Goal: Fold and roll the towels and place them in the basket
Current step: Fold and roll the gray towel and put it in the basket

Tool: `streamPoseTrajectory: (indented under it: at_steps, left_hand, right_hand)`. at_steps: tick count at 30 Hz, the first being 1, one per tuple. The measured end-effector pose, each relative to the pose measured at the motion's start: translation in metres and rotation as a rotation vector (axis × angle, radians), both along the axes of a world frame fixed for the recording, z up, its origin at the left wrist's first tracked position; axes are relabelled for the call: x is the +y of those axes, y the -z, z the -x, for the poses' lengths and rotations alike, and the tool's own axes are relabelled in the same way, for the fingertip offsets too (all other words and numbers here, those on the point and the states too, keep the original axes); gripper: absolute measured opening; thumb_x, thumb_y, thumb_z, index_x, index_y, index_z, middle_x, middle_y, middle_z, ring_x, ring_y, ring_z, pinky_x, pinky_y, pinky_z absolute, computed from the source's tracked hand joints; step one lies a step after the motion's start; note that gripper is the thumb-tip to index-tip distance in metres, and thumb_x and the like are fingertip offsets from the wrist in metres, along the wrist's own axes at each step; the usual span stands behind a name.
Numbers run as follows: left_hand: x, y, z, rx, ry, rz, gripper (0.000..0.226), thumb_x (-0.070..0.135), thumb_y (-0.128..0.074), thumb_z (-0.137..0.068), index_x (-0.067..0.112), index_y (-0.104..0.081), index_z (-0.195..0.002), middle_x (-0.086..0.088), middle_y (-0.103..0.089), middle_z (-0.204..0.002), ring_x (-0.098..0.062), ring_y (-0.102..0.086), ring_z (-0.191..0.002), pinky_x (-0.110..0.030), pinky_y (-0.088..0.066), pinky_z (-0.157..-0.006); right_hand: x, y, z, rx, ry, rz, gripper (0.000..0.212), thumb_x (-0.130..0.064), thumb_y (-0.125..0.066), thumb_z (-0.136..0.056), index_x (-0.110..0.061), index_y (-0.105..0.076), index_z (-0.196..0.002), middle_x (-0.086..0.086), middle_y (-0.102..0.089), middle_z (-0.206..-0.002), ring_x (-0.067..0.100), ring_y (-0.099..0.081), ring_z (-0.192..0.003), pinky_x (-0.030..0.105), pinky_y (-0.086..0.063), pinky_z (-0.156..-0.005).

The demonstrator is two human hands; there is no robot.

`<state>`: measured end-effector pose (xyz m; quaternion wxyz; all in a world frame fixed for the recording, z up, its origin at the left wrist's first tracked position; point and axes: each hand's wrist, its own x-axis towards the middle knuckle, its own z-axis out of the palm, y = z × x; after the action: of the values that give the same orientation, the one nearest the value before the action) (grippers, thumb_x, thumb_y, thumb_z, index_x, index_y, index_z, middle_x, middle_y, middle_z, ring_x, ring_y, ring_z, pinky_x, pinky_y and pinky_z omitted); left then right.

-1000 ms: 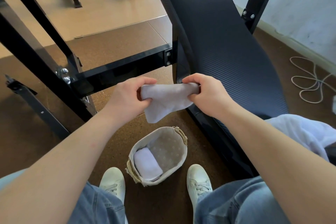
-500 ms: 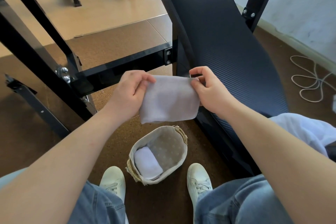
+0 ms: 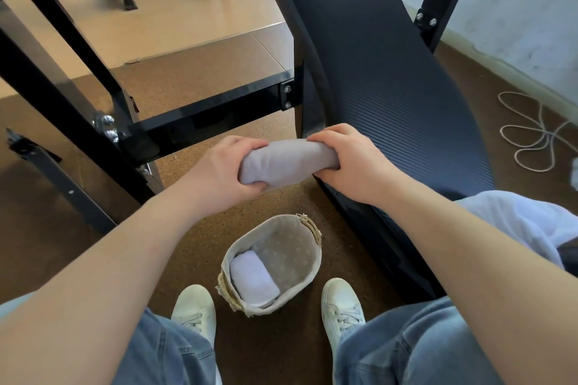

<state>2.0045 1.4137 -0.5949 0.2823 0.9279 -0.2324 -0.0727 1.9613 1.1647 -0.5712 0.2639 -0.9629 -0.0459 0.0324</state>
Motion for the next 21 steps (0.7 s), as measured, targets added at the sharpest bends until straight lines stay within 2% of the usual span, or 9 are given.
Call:
streamPoseTrajectory:
  at_steps: [3, 5, 7, 10, 13, 15, 18, 19, 21]
  left_hand:
    - [0.001, 0.005, 0.003, -0.148, -0.002, -0.019, 0.054, 0.035, -0.076, -0.088, 0.028, -0.054, -0.137, 0.006, -0.063, -0.121, -0.015, -0.061, -0.104, -0.03, -0.053, -0.085]
    - [-0.001, 0.007, 0.006, -0.145, -0.02, 0.0, 0.05, 0.033, -0.072, -0.093, 0.028, -0.052, -0.138, 0.006, -0.061, -0.119, -0.012, -0.064, -0.087, -0.027, -0.056, -0.072]
    - [-0.002, 0.008, 0.006, -0.081, -0.047, 0.089, 0.048, 0.03, -0.069, -0.095, 0.031, -0.051, -0.14, 0.006, -0.055, -0.118, -0.012, -0.065, -0.076, -0.024, -0.056, -0.058]
    - [-0.003, 0.008, 0.002, -0.024, -0.104, 0.208, 0.05, 0.026, -0.072, -0.093, 0.04, -0.052, -0.137, 0.004, -0.049, -0.123, -0.019, -0.063, -0.089, -0.029, -0.058, -0.066]
    - [-0.008, 0.003, 0.004, 0.134, -0.168, 0.31, 0.052, 0.03, -0.076, -0.09, 0.04, -0.053, -0.135, 0.004, -0.047, -0.126, -0.019, -0.062, -0.099, -0.034, -0.062, -0.076]
    - [-0.014, -0.002, 0.012, 0.267, -0.214, 0.465, 0.035, 0.036, -0.068, -0.097, 0.035, -0.056, -0.13, 0.004, -0.048, -0.125, -0.018, -0.062, -0.102, -0.028, -0.063, -0.071]
    - [-0.018, -0.006, 0.023, 0.315, -0.32, 0.683, 0.015, 0.031, -0.059, -0.103, 0.031, -0.065, -0.117, 0.007, -0.049, -0.122, -0.015, -0.057, -0.109, -0.026, -0.062, -0.07]
    - [-0.018, -0.007, 0.026, 0.317, -0.356, 0.732, 0.013, 0.027, -0.06, -0.103, 0.029, -0.065, -0.115, 0.008, -0.049, -0.122, -0.015, -0.056, -0.11, -0.027, -0.063, -0.07]
    - [-0.017, -0.009, 0.031, 0.34, -0.405, 0.814, 0.016, 0.02, -0.062, -0.102, 0.026, -0.064, -0.117, 0.007, -0.049, -0.123, -0.017, -0.057, -0.111, -0.033, -0.064, -0.074]
  right_hand:
    - [0.002, 0.003, 0.001, 0.014, -0.009, 0.02, 0.051, -0.019, -0.068, -0.097, -0.031, -0.053, -0.144, -0.005, -0.056, -0.133, 0.015, -0.055, -0.119, 0.017, -0.041, -0.087]
    - [0.005, 0.006, 0.002, 0.053, 0.045, -0.075, 0.049, -0.015, -0.066, -0.098, -0.032, -0.052, -0.142, -0.007, -0.06, -0.122, 0.015, -0.065, -0.108, 0.016, -0.051, -0.08]
    - [0.004, 0.006, 0.0, 0.078, 0.071, -0.208, 0.053, -0.005, -0.068, -0.094, -0.031, -0.056, -0.139, -0.006, -0.056, -0.13, 0.02, -0.066, -0.105, 0.029, -0.062, -0.081]
    - [0.004, 0.0, -0.002, 0.137, 0.112, -0.385, 0.06, -0.001, -0.071, -0.089, -0.029, -0.059, -0.141, -0.007, -0.043, -0.143, 0.019, -0.055, -0.116, 0.032, -0.063, -0.083]
    - [0.013, -0.006, 0.003, 0.216, 0.216, -0.65, 0.04, -0.025, -0.065, -0.1, -0.021, -0.063, -0.139, -0.006, -0.041, -0.141, 0.018, -0.056, -0.115, 0.036, -0.064, -0.084]
    - [0.016, -0.005, 0.005, 0.195, 0.31, -0.707, 0.031, -0.033, -0.059, -0.103, -0.021, -0.069, -0.13, -0.006, -0.046, -0.138, 0.019, -0.058, -0.112, 0.038, -0.064, -0.083]
    - [0.017, -0.006, 0.009, 0.143, 0.318, -0.691, 0.019, -0.027, -0.065, -0.1, -0.028, -0.074, -0.116, -0.006, -0.055, -0.128, 0.021, -0.06, -0.111, 0.038, -0.064, -0.082]
    - [0.017, -0.007, 0.011, 0.158, 0.283, -0.672, 0.02, -0.024, -0.068, -0.097, -0.031, -0.072, -0.116, -0.005, -0.056, -0.127, 0.021, -0.061, -0.111, 0.038, -0.064, -0.083]
    - [0.017, -0.01, 0.015, 0.251, 0.209, -0.656, 0.044, -0.015, -0.076, -0.09, -0.033, -0.061, -0.127, -0.003, -0.054, -0.125, 0.022, -0.062, -0.111, 0.037, -0.063, -0.084]
